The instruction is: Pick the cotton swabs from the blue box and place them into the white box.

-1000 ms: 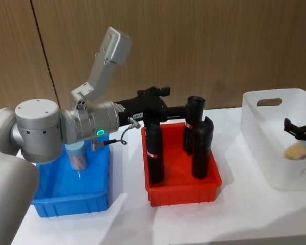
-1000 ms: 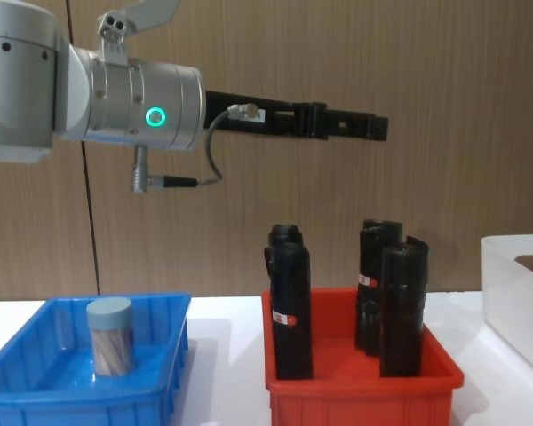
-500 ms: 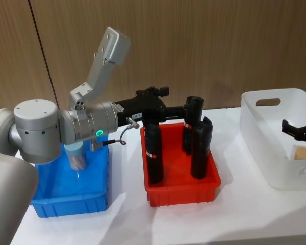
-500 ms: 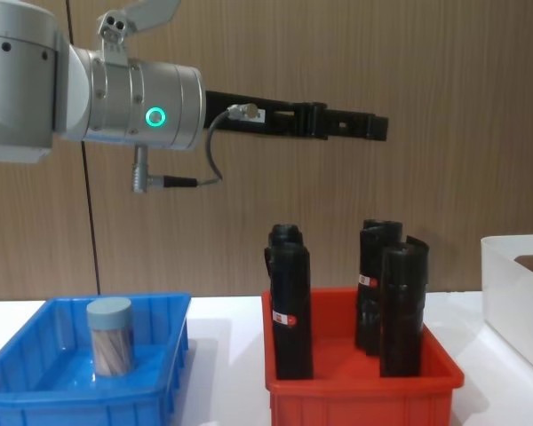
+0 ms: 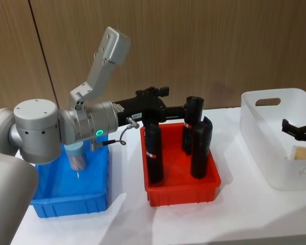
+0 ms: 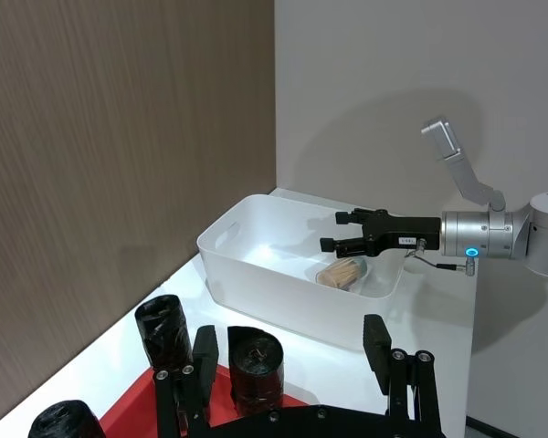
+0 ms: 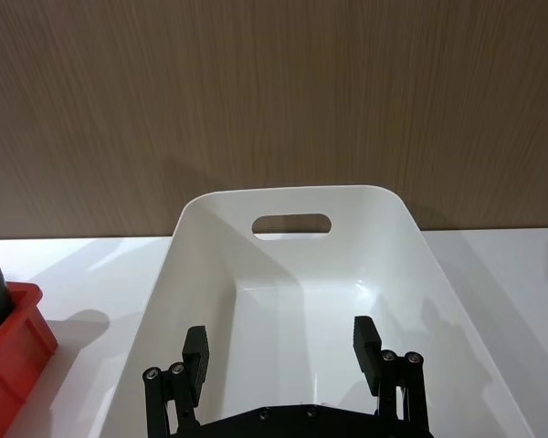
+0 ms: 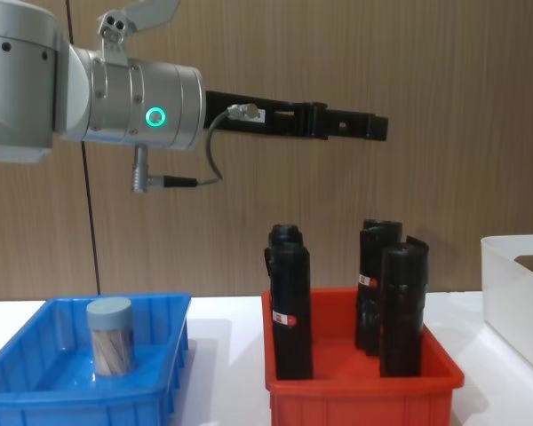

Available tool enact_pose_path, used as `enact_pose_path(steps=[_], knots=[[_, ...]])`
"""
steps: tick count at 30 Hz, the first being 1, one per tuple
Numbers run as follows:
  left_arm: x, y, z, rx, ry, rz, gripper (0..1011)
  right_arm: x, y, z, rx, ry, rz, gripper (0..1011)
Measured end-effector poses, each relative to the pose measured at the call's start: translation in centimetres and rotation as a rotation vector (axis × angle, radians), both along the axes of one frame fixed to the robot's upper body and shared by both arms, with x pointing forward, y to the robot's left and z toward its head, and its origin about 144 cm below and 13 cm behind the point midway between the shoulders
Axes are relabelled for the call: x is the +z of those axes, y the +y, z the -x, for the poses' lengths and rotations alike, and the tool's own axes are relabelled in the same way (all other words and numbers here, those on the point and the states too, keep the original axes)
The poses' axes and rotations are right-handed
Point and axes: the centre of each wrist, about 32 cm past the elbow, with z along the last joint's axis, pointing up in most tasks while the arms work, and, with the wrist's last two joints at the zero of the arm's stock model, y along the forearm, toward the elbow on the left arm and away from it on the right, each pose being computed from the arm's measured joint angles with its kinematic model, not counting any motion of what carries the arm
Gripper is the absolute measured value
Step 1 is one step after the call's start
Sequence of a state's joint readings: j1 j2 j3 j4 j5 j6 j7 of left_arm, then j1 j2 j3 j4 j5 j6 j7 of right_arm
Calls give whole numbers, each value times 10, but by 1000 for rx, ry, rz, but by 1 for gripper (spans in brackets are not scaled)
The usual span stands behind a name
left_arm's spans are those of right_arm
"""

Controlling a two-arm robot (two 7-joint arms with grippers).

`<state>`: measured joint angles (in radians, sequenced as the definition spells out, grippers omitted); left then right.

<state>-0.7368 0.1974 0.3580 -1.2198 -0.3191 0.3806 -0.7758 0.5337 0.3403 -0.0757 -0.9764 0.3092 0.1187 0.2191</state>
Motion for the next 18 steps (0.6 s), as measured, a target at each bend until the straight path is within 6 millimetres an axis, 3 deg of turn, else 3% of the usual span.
enact_pose_path(steps=[18], knots=[[-6, 0, 5, 29, -14, -8, 1004, -1, 5, 5, 10, -12, 7, 1001]])
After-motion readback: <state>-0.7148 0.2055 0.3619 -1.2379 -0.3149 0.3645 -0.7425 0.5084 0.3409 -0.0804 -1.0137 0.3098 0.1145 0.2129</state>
